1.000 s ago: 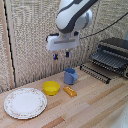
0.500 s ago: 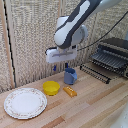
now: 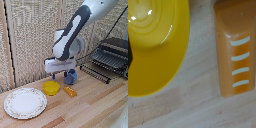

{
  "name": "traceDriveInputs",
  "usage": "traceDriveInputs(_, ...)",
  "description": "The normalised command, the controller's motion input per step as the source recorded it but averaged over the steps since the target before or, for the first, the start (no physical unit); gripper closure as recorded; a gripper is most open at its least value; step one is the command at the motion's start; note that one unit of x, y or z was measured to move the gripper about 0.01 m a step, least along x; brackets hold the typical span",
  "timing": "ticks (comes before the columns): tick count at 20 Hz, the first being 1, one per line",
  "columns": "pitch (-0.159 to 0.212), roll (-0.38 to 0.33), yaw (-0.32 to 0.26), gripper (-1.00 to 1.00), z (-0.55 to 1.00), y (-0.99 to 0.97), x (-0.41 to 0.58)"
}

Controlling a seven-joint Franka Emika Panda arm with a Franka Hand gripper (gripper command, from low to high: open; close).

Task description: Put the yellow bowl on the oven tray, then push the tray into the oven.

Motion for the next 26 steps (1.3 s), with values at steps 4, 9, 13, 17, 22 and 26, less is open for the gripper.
traceDriveInputs(4, 0.000, -0.123, 0.035, -1.00, -0.36, 0.26, 0.016)
traceDriveInputs(9, -0.001, -0.035, 0.024, 1.00, -0.23, 0.10, 0.082)
traceDriveInputs(13, -0.017, 0.000, 0.023, 1.00, -0.12, 0.00, 0.138)
traceDriveInputs(17, 0.008, -0.017, 0.010, 1.00, -0.06, 0.06, 0.039)
traceDriveInputs(22, 0.002, -0.011, 0.000, 1.00, -0.03, 0.05, 0.000)
traceDriveInputs(26, 0.000, 0.000, -0.007, 1.00, 0.00, 0.01, 0.027)
